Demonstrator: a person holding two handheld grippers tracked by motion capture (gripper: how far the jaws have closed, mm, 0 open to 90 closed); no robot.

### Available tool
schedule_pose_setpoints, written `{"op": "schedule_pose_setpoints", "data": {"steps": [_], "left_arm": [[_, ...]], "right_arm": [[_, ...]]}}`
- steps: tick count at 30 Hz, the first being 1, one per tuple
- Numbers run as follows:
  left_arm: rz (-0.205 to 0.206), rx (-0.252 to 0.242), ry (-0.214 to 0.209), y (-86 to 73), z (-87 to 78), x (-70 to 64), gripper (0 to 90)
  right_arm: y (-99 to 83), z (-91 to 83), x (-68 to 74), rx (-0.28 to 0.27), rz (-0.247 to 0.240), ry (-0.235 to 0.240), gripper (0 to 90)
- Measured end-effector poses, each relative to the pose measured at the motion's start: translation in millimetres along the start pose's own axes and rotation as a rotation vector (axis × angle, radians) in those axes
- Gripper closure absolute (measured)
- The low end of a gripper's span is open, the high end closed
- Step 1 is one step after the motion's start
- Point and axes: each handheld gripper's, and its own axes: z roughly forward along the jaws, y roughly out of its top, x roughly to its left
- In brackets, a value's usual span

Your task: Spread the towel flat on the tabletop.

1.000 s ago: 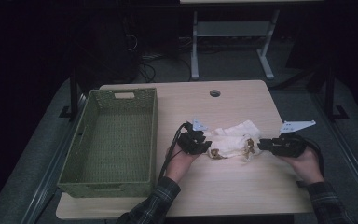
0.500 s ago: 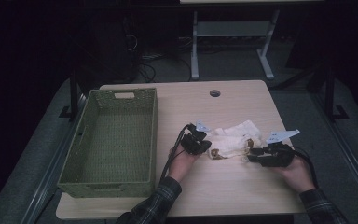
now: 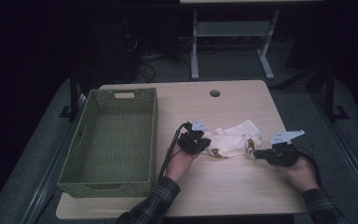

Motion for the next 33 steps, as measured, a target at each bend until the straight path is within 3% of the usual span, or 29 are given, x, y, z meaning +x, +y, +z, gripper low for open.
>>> {"op": "schedule_pose_setpoints", "data": {"steps": [4, 9, 14, 16, 19, 22, 26, 33], "left_arm": [[0.003, -0.006, 0.002, -2.4, -11.3, -5.9, 88.1], [0.004, 0.020, -0.005, -14.0, -22.6, -16.3, 88.1], [-0.004, 0.043, -0.006, -29.7, -34.0, -26.5, 88.1], [-0.004, 0.053, -0.008, -35.1, -36.1, -29.2, 88.1], [0.002, 0.076, 0.004, -41.6, -37.4, -31.4, 88.0], [-0.003, 0.077, 0.008, -42.4, -37.8, -31.4, 88.0], [0.008, 0.087, 0.022, -42.9, -35.2, -31.3, 87.9], [-0.001, 0.095, 0.018, -44.1, -32.8, -30.2, 88.0]], "right_arm": [[-6.4, -16.7, -5.8, -0.012, -0.003, 0.002, 86.8], [-20.2, -34.2, -8.0, -0.012, -0.006, 0.018, 86.8], [-31.0, -44.8, -5.4, -0.002, -0.008, 0.037, 86.7], [-34.7, -46.7, -3.9, -0.004, -0.006, 0.052, 82.4], [-38.4, -50.4, -4.3, -0.023, -0.003, 0.061, 76.4], [-39.5, -55.6, -5.3, -0.050, 0.014, 0.072, 79.0], [-39.6, -46.6, -2.0, -0.024, 0.005, 0.078, 87.0], [-39.6, -25.7, -2.0, 0.011, 0.002, 0.065, 89.7]]}}
